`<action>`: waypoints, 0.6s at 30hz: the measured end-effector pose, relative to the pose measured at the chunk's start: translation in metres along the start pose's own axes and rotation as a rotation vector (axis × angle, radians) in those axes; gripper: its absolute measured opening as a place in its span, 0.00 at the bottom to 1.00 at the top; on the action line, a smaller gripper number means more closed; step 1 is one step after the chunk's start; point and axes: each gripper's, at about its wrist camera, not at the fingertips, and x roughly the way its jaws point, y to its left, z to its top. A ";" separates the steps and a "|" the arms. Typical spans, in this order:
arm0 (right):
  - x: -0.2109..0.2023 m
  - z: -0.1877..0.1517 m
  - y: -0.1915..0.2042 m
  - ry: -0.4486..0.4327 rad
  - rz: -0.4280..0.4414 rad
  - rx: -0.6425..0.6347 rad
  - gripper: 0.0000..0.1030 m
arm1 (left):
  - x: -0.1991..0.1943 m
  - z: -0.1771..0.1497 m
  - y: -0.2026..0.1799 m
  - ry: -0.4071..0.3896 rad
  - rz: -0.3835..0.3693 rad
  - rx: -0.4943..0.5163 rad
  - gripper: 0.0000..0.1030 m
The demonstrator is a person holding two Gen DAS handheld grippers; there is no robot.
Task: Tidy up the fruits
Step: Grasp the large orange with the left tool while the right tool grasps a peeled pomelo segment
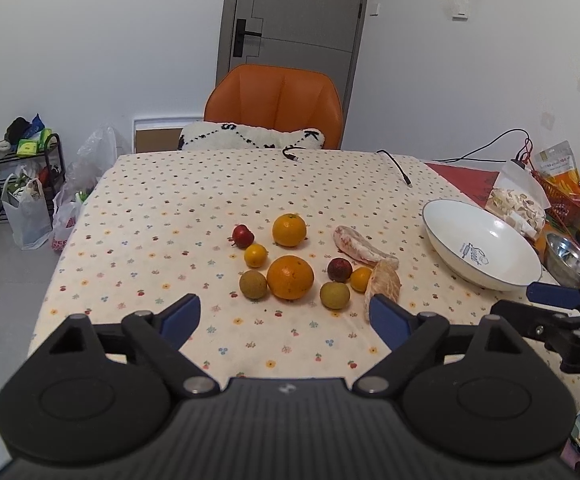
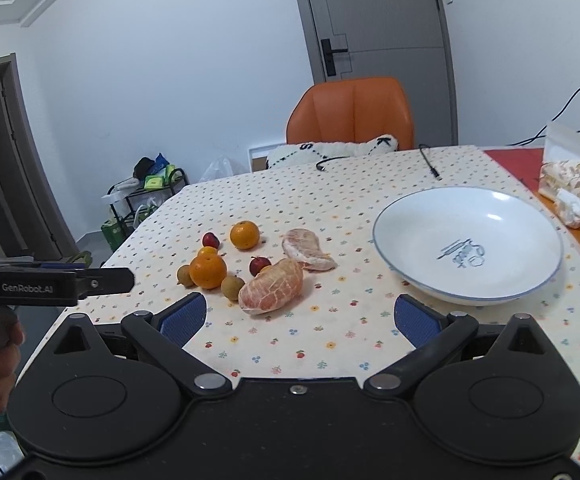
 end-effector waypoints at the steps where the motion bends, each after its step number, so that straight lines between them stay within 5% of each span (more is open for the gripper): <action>1: 0.003 0.001 0.000 0.000 0.004 0.001 0.94 | 0.003 0.000 0.000 0.000 -0.003 -0.006 0.84; 10: 0.032 0.003 -0.002 0.025 0.018 0.012 0.92 | 0.037 0.000 0.004 0.025 -0.008 -0.016 0.69; 18: 0.051 0.004 0.003 0.034 0.063 0.014 0.90 | 0.056 0.002 0.010 0.017 0.002 -0.029 0.65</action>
